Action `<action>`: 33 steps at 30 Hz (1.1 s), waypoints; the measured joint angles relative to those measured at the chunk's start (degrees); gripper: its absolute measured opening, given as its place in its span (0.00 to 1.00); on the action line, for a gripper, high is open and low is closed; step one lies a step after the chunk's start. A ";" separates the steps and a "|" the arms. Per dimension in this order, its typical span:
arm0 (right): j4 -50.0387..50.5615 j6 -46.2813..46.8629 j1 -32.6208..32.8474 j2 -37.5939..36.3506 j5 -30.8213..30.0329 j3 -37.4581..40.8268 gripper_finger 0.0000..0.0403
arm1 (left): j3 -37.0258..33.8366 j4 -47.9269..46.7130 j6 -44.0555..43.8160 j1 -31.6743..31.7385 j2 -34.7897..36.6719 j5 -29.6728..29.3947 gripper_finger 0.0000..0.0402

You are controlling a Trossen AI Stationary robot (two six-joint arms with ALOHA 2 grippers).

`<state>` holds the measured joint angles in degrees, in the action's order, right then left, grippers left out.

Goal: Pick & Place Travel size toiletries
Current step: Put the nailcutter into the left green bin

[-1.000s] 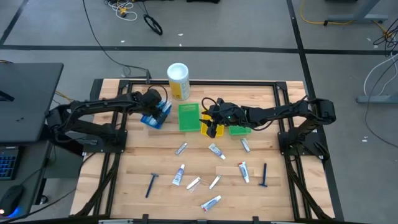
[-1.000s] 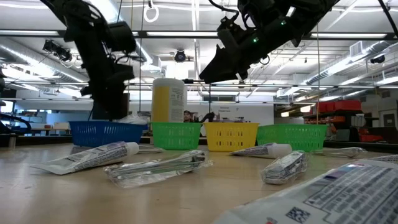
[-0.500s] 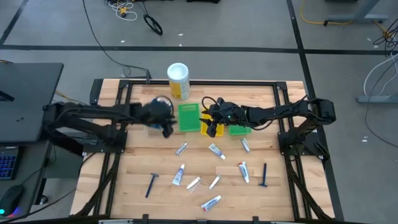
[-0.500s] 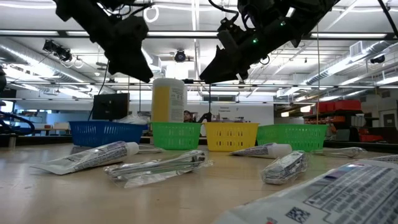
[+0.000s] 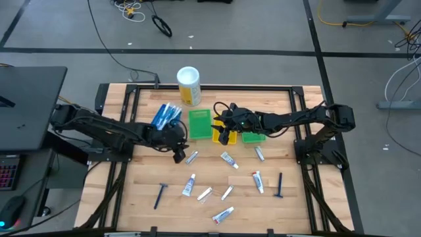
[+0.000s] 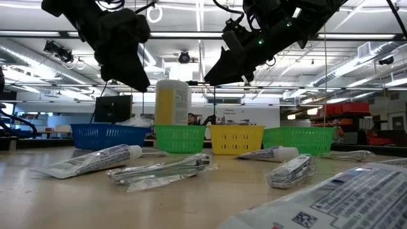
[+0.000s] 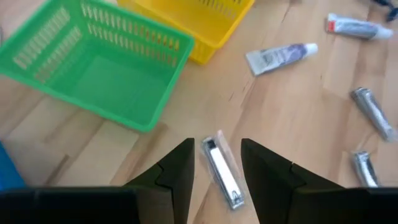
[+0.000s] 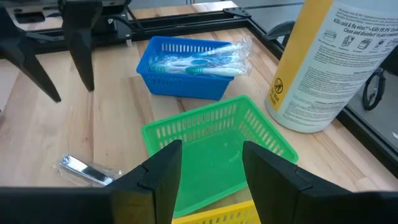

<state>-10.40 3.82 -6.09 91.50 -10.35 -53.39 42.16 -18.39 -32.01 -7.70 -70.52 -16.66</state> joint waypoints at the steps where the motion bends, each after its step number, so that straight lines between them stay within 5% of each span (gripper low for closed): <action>1: -0.02 0.00 0.00 0.00 0.00 0.00 0.45 | -0.02 -0.59 -0.37 0.00 0.01 -0.22 0.35; 12: -0.05 -0.01 0.00 0.00 0.00 0.00 0.45 | -0.03 0.38 10.80 1.80 0.09 4.92 0.34; 25: 0.16 -0.23 0.00 0.00 0.00 0.00 0.45 | -0.03 1.42 4.36 0.66 -0.09 3.79 0.45; 33: 0.44 -0.23 0.02 0.00 0.00 0.00 0.45 | -0.01 2.53 0.94 -1.49 -8.68 1.15 0.53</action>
<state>-9.97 3.60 -6.07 91.50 -10.35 -53.39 42.15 -15.86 -31.07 -9.19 -79.20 -15.50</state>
